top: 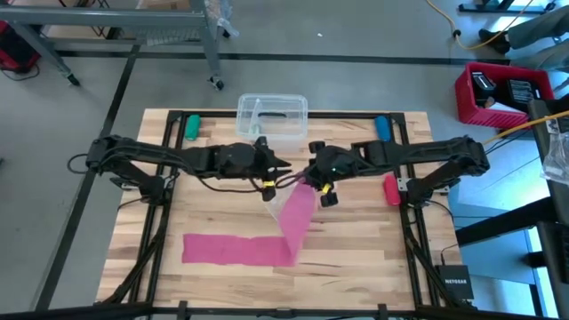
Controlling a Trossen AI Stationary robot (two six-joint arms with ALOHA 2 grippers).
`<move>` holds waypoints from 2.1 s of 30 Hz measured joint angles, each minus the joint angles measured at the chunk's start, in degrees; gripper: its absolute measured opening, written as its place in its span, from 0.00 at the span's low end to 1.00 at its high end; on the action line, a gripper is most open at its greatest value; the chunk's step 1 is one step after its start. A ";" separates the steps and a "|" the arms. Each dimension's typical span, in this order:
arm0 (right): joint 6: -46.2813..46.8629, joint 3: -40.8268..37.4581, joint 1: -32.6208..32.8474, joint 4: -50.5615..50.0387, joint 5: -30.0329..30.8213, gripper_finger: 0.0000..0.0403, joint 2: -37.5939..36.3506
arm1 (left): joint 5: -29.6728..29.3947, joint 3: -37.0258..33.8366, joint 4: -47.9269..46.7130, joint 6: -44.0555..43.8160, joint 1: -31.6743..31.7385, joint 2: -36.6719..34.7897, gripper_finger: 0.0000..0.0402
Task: Roll bandage
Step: Roll the pink bandage
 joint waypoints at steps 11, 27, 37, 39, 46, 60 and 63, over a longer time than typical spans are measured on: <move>-0.98 0.00 0.11 2.41 0.66 0.29 3.38 | 0.67 1.13 -0.05 -3.29 -1.01 1.72 0.33; -1.44 0.04 0.11 2.81 -0.48 0.29 3.55 | 1.00 1.16 -2.51 -3.41 0.43 3.31 0.30; -2.26 -0.02 0.13 4.34 -1.33 0.29 6.60 | 0.81 1.13 -2.67 -2.95 0.48 5.98 0.30; -2.25 -0.01 0.13 4.36 -1.33 0.29 7.29 | 0.73 1.12 -2.82 -2.45 0.50 6.75 0.30; -2.04 -0.11 0.17 3.97 -0.40 0.29 7.51 | 0.68 1.16 -2.20 -2.23 0.48 8.85 0.24; 5.96 8.31 0.20 -15.06 5.73 0.50 6.48 | -1.23 1.29 -4.44 5.40 -0.52 8.45 0.02; 9.99 13.70 0.17 -25.42 6.01 0.53 6.44 | -3.76 2.09 -3.90 7.83 -1.27 6.50 0.02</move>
